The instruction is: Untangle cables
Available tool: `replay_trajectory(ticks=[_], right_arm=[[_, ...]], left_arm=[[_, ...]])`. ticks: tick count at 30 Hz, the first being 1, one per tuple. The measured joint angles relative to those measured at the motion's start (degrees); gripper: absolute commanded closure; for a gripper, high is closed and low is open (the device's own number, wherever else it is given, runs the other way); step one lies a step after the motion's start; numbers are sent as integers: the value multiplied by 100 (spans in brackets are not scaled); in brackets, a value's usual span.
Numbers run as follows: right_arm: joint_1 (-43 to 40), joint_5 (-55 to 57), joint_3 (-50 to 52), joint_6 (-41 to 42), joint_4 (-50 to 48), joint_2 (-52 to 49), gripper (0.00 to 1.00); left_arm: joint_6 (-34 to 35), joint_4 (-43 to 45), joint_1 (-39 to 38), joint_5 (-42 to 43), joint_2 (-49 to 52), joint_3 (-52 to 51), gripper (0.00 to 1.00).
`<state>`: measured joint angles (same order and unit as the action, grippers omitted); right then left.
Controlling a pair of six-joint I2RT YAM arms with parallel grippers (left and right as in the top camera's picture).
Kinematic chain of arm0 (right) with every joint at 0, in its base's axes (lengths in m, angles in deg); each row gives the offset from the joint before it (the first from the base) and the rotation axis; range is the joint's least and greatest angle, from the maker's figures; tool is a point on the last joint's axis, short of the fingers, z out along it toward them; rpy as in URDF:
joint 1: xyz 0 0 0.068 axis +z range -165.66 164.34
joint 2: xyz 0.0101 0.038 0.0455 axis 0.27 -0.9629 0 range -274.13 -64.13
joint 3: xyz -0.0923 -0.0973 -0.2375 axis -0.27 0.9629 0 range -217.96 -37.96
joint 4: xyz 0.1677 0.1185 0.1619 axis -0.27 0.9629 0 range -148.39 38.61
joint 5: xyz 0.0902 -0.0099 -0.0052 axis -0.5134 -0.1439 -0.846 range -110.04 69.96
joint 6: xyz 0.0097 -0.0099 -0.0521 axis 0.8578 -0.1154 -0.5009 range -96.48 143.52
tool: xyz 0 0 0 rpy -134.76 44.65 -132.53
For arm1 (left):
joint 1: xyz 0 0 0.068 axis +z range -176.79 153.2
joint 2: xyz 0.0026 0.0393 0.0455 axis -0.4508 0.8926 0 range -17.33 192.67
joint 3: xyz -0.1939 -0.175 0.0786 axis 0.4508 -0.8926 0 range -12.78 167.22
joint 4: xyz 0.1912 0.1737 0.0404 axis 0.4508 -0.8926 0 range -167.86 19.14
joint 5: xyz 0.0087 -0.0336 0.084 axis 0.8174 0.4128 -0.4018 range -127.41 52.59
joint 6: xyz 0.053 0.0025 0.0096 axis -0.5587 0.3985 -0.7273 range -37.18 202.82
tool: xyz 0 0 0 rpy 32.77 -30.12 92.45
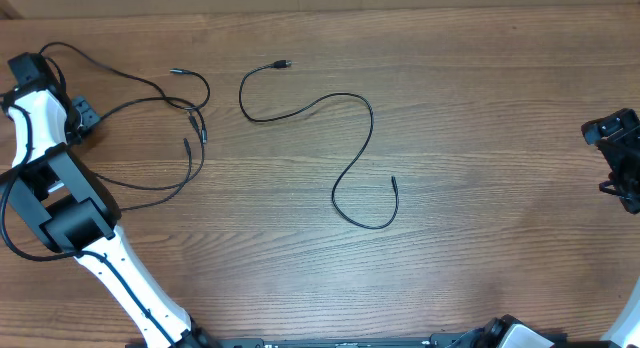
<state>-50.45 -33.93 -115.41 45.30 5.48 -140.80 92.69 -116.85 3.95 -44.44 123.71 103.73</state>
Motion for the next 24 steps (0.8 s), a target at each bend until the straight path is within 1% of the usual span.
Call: replay_trajectory(ticks=[2,5,8,11,13,16,18,20,22,23,24], right_arm=[[0,0,0,0,-4,0,0],[0,-2,0,2,-4,0,0],[0,-4,0,0,-4,0,0],[0,-2,0,-2,-4,0,0],[0,-2,0,-2,-4,0,0],[0,-2,0,0,0,0,0],[0,-4,0,0,0,0,0],[0,-2,0,0,0,0,0],[0,-2,0,-2,-2,0,0],[0,-2,0,0,0,0,0],[0,-2,0,0,-2,0,0]], left_arm=[[0,105,0,2,0,-15,96],[2,11,0,17,2,57,96],[125,-455,0,92,11,223,96],[522,-1032,0,192,7,481,96],[802,-1244,-2,378,-35,675,96],[1069,-1399,-28,1049,-321,789,96],[1095,-1405,-92,1707,-608,844,96],[968,-1469,-219,2426,-872,918,96],[780,-1784,-431,3005,-1071,1010,95],[678,-2031,-608,3215,-1165,1027,87],[616,-2214,-778,3338,-1222,1025,50]])
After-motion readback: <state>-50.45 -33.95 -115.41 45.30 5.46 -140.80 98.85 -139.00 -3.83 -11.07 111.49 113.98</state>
